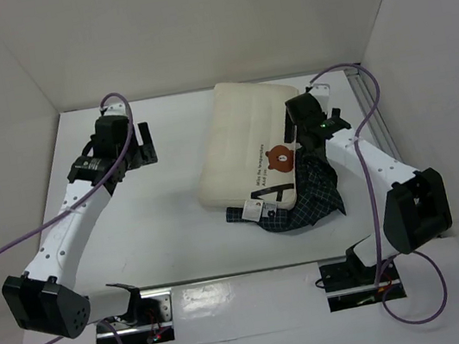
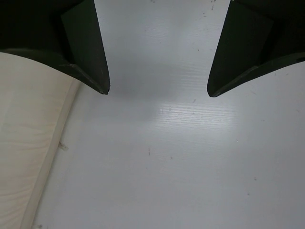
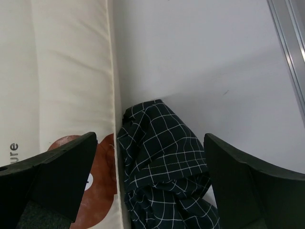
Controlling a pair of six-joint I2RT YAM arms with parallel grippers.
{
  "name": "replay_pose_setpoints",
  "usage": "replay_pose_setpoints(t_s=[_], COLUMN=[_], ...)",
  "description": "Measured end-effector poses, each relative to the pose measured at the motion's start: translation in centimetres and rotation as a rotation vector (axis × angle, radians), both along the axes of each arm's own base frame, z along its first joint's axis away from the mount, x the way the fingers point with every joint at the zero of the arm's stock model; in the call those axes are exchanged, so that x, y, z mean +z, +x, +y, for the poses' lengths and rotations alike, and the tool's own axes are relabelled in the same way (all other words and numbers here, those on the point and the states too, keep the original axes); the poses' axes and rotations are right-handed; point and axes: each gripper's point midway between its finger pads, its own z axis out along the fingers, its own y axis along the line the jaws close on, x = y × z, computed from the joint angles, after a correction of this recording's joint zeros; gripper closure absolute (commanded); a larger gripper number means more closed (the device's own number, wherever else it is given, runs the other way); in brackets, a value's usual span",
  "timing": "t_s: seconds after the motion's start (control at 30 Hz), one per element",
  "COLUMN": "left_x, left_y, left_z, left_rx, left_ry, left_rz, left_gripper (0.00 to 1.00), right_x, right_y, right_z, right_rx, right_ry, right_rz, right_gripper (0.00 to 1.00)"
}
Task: Put the pillow into the pillowcase
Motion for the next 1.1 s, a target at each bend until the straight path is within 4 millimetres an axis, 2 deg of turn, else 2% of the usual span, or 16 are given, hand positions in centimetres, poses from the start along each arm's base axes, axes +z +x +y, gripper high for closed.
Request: replay_pose_setpoints(t_s=[0.07,0.3,0.57,0.73,0.87,1.0,1.1], left_x=[0.1,-0.1,-1.4,-2.3,-2.4,-2.5,-2.5], left_y=[0.0,-0.4,-0.8,-1.2,-1.4,-1.5,-1.6], left_z=[-0.5,-2.8,-5.3,-6.4,-6.9,-7.0,-7.0], left_rx=[-0.016,-0.103,-0.199,-0.236,-0.253,-0.257,-0.258], left_ry=[-0.019,-0.116,-0.176,-0.186,-0.190,-0.192,-0.192], left_rz=[0.003,0.028,0.090,0.132,0.138,0.142,0.148], left_gripper=[0.01,0.03,0.05,0.05,0.05,0.06,0.06], right_x=[-0.1,-0.5,-0.5,-2.8,-4.5,-6.5,-7.7], right_y=[-0.1,-0.3,-2.2,-3.7,-4.2,-5.3,-6.1], right_z=[0.1,0.9,1.6,1.6,1.9,2.1,1.7], right_rx=[0.007,0.046,0.131,0.163,0.174,0.170,0.154], right_ry=[0.007,0.046,0.133,0.175,0.206,0.233,0.245], right_rz=[0.009,0.027,0.029,0.091,0.136,0.174,0.203], right_gripper=[0.00,0.00,0.00,0.00,0.14,0.37,0.67])
